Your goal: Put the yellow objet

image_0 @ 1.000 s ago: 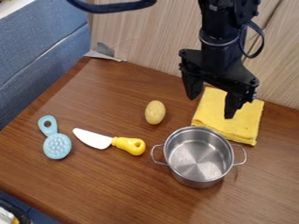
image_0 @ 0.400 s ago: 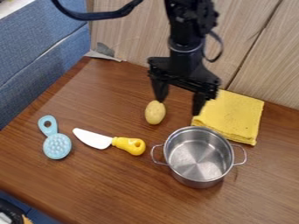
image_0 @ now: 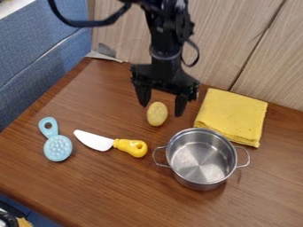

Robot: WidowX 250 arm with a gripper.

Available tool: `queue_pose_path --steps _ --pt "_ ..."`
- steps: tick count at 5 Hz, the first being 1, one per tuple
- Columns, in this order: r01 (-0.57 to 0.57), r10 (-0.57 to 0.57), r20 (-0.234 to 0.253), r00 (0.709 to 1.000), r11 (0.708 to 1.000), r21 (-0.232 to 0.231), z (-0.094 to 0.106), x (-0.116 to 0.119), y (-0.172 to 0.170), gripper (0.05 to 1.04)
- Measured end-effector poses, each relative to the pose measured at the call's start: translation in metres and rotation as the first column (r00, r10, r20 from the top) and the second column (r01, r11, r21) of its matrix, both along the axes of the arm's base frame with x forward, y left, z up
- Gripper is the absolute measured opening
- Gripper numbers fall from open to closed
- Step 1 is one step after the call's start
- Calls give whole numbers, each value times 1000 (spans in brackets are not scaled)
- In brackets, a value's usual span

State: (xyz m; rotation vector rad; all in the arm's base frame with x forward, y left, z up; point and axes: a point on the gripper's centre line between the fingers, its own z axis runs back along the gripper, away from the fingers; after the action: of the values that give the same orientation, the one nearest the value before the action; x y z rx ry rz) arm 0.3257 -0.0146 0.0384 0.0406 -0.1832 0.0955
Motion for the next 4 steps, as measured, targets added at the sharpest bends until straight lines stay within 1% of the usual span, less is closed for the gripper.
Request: queue_pose_path --steps 1,2,3,4 --pt "-40 40 -28 999 999 -10 -22 1 16 1000" --pt "-60 60 -51 997 998 -6 -32 4 20 1000" --pt "-56 58 -60 997 998 23 -45 10 24 948" --pt "-54 56 -64 996 998 34 -46 10 26 697"
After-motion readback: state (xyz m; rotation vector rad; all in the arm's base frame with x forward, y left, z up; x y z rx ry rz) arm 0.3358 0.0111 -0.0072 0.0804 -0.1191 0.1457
